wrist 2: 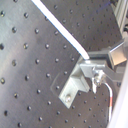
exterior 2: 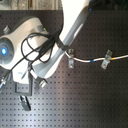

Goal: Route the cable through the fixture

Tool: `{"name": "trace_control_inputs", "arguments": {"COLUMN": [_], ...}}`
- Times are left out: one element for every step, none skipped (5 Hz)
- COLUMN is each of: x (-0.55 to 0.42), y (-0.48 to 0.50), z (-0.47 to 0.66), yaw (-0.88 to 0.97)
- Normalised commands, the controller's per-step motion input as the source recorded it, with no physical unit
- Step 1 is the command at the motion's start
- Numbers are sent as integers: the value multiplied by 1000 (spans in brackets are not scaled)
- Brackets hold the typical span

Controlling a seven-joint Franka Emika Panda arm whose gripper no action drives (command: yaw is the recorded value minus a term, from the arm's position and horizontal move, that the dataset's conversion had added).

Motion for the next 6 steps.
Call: {"name": "trace_control_inputs", "arguments": {"x": [-46, -265, -299, -216, 19, -93], "y": [-156, -145, 17, 303, 300, 43], "z": [97, 47, 135, 185, 434, 574], "yaw": [0, -23, 0, 0, 0, -106]}}
